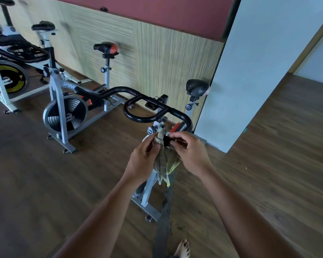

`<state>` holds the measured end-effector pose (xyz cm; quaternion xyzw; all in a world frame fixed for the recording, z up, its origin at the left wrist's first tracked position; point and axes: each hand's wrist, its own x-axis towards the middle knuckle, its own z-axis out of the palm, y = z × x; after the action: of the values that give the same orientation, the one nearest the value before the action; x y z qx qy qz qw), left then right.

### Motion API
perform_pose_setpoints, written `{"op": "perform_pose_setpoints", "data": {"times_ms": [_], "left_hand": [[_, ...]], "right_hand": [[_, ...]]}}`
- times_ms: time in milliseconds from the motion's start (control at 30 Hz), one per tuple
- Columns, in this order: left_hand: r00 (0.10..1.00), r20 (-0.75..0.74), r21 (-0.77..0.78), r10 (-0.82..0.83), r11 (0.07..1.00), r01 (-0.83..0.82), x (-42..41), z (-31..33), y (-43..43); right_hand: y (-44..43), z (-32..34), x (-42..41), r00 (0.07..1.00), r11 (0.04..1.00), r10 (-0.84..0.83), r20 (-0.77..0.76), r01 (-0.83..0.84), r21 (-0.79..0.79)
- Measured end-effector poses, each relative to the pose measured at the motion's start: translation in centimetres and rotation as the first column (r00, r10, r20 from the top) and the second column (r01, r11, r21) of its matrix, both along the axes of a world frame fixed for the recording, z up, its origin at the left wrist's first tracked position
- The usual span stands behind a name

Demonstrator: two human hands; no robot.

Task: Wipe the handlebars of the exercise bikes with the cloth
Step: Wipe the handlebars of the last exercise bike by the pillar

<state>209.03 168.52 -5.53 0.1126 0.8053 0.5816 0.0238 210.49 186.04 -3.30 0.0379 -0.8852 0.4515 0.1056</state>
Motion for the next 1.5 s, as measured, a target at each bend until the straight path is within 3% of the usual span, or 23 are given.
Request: {"op": "perform_pose_setpoints", "data": {"times_ms": [233,467,767,1000,1267,1500], "left_hand": [[0.998,0.046,0.132,0.040,0.990,-0.046,1.3,-1.2,1.0],[0.964,0.050,0.163,0.260,0.950,-0.265,1.8,-2.4,2.8],[0.823,0.222,0.450,0.522,0.694,-0.562,3.0,-2.9,8.6],[0.718,0.283,0.502,0.635,0.540,-0.675,3.0,-3.5,11.1],[0.713,0.204,0.510,0.671,0.549,-0.662,2.9,-4.0,11.2],[0.741,-0.079,0.512,0.666,0.665,-0.544,1.7,-6.5,10.5]], "right_hand": [[1.2,-0.3,-1.1,0.996,0.996,0.073,0.047,-0.075,0.040],[3.3,-0.7,-2.9,0.975,0.971,0.221,0.033,-0.223,0.089],[8.2,-1.9,-7.3,0.919,0.882,0.392,0.040,-0.388,0.269],[9.1,-2.8,-9.8,0.848,0.774,0.518,0.115,-0.521,0.360],[9.8,-4.6,-10.4,0.809,0.774,0.586,-0.045,-0.542,0.326],[9.8,-8.8,-10.8,0.786,0.840,0.525,-0.326,-0.417,0.347]]}}
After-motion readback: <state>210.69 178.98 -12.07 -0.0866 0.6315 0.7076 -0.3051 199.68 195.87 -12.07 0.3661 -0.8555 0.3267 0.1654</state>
